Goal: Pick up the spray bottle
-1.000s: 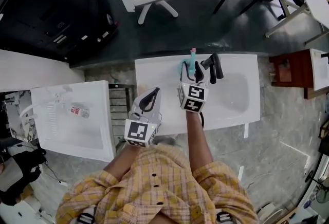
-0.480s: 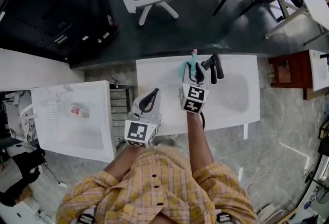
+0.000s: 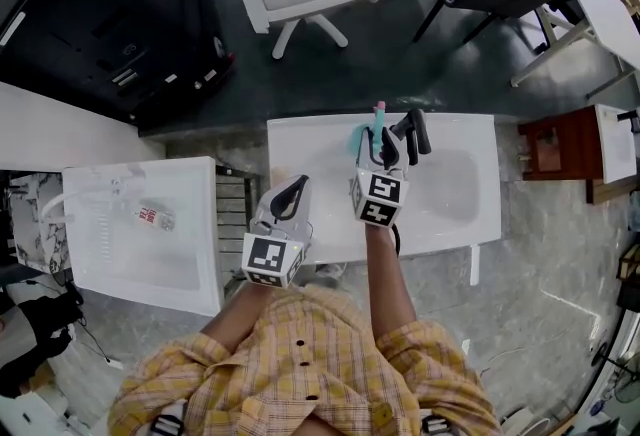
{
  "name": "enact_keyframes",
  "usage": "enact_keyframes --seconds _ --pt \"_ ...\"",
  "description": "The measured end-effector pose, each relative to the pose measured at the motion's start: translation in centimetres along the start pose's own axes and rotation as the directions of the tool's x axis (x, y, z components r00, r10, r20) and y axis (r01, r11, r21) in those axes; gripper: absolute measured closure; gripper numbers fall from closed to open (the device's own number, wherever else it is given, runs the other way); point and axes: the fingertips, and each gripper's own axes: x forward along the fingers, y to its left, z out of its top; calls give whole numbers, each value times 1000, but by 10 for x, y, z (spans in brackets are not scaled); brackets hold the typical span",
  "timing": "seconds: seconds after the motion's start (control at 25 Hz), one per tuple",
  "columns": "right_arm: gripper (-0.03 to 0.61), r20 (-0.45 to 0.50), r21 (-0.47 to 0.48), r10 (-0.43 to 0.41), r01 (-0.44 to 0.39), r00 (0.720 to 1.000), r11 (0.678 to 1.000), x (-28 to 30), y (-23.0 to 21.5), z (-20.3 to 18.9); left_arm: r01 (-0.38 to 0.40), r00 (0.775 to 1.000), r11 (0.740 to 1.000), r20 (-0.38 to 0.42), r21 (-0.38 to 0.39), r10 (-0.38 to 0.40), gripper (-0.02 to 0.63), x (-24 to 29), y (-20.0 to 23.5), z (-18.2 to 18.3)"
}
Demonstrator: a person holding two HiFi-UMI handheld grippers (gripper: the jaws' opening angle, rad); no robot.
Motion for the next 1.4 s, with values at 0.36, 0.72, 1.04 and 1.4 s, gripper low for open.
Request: enact_keyframes --seconds 0.36,0.72,1.04,1.4 --pt "453 31 3 36 -36 999 999 -31 4 19 -29 999 1000 35 2 29 615 -14 -5 10" --pt "453 78 5 77 -77 994 997 -71 7 39 -17 996 1000 82 23 15 615 -29 -28 25" --pt "453 106 4 108 -109 988 994 -106 12 52 -7 994 999 111 52 1 615 -43 -45 37" --pt "454 155 1 130 -131 979 991 -140 16 69 -19 988 997 155 73 7 615 -58 -50 53"
